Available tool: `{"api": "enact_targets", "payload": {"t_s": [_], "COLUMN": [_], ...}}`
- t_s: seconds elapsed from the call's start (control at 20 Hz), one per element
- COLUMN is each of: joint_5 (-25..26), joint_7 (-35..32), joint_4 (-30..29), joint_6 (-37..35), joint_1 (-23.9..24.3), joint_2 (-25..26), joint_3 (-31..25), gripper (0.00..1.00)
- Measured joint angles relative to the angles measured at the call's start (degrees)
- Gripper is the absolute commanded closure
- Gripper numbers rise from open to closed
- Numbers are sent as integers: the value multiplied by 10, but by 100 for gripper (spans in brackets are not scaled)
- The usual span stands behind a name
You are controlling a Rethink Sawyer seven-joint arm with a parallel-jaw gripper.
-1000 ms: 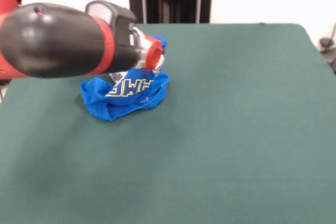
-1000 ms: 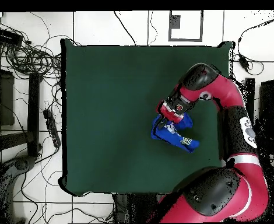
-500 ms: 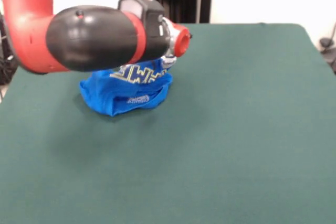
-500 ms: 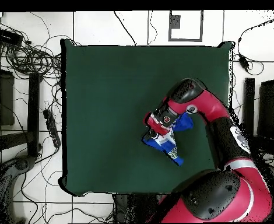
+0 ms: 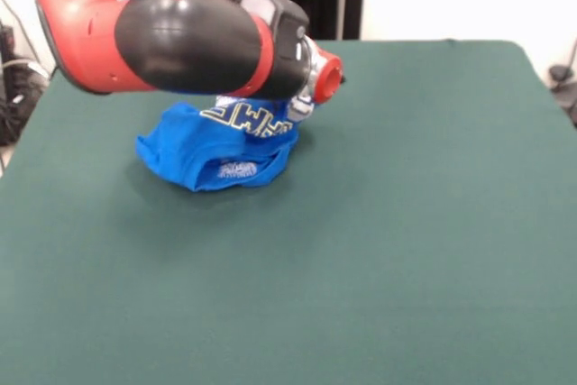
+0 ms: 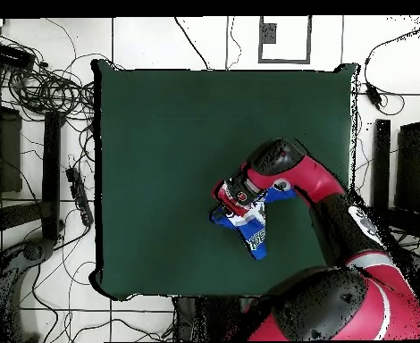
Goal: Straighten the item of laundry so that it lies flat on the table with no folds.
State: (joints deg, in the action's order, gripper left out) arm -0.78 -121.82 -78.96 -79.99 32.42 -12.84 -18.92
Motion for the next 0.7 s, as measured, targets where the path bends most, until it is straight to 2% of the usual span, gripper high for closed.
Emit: {"api": "enact_targets", "payload": {"t_s": [0.5, 0.7], "joint_5": [0, 0], "joint_7": [0, 0], "joint_4": [-11, -11], "joint_6": [12, 12], "joint_1": [-12, -29], "joint_2": [-12, -27], "joint_3": [26, 53], "gripper": [0, 0]}}
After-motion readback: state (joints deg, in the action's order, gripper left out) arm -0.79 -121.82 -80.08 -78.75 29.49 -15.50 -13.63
